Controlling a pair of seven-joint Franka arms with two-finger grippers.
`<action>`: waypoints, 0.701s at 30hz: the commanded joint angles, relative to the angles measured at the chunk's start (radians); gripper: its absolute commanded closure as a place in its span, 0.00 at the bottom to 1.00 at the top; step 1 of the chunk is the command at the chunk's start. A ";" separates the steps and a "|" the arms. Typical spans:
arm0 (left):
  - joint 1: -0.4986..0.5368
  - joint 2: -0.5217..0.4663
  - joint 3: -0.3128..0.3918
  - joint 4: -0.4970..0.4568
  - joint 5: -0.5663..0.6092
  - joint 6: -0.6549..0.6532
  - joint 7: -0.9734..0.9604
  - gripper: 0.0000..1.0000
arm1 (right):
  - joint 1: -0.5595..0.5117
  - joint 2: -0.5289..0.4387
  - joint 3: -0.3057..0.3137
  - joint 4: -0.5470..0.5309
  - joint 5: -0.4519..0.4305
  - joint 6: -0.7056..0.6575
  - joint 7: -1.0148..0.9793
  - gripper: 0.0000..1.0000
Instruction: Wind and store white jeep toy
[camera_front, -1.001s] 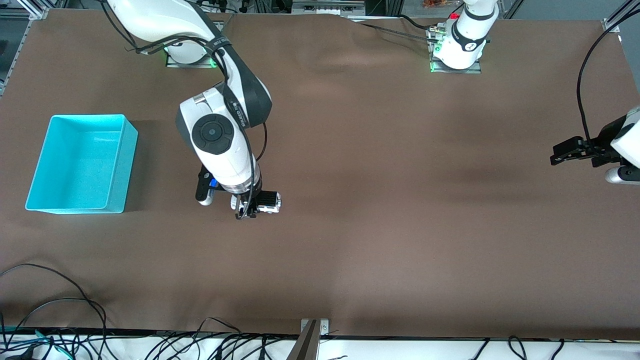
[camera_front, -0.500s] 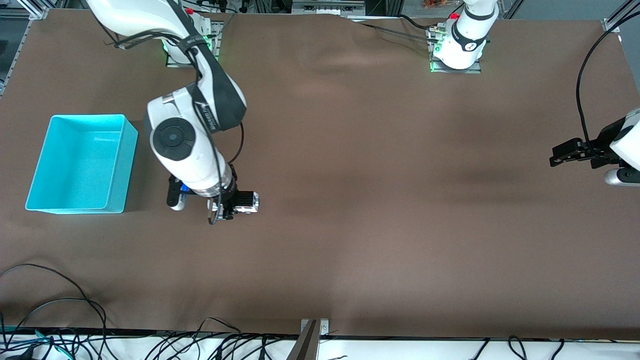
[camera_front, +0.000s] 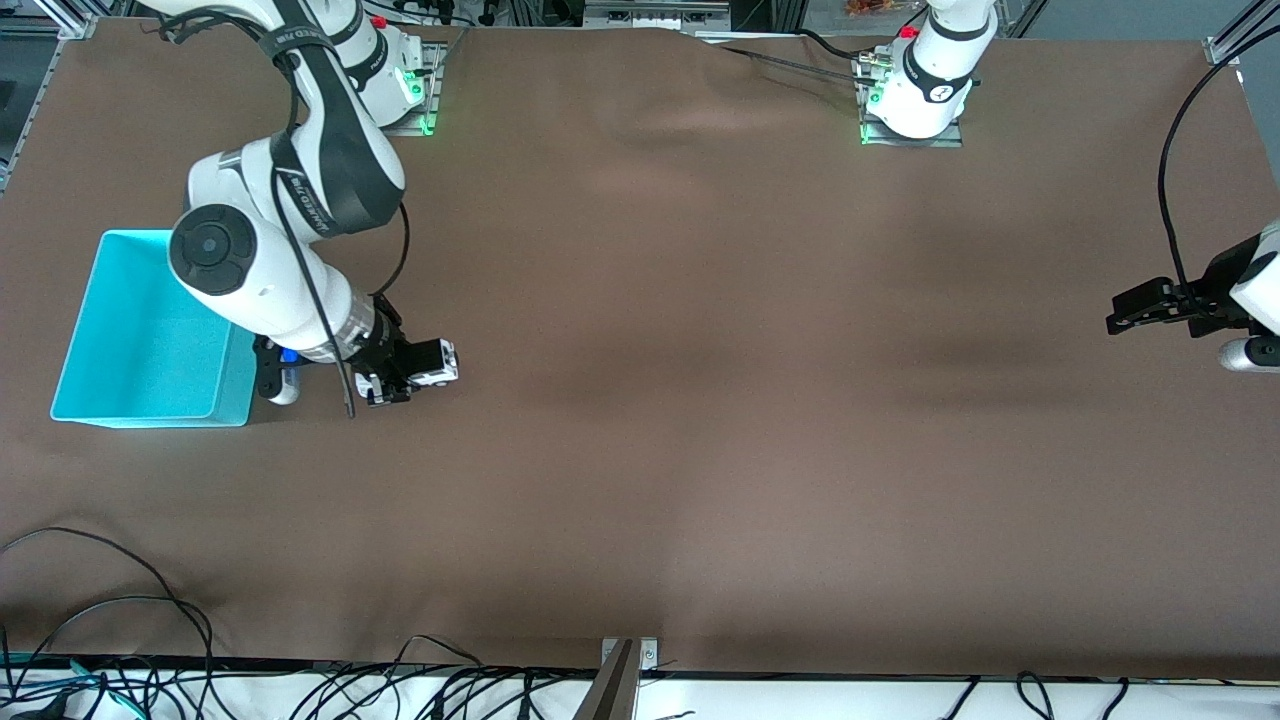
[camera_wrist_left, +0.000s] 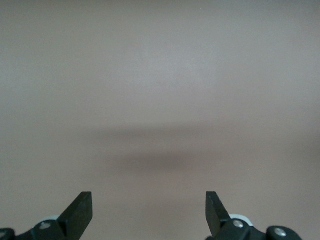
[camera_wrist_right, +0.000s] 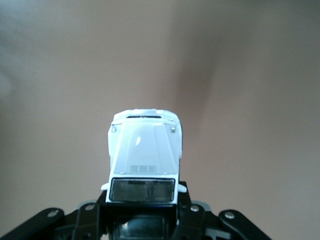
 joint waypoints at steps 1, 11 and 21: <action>0.010 -0.008 -0.001 0.005 -0.032 0.004 0.029 0.00 | -0.060 -0.113 0.015 -0.150 0.045 0.017 -0.162 1.00; 0.011 -0.006 -0.002 0.007 -0.041 0.003 0.029 0.00 | -0.143 -0.170 0.012 -0.260 0.047 0.008 -0.383 1.00; 0.010 -0.006 -0.002 0.001 -0.039 -0.007 0.017 0.00 | -0.269 -0.188 0.008 -0.322 0.045 0.000 -0.628 1.00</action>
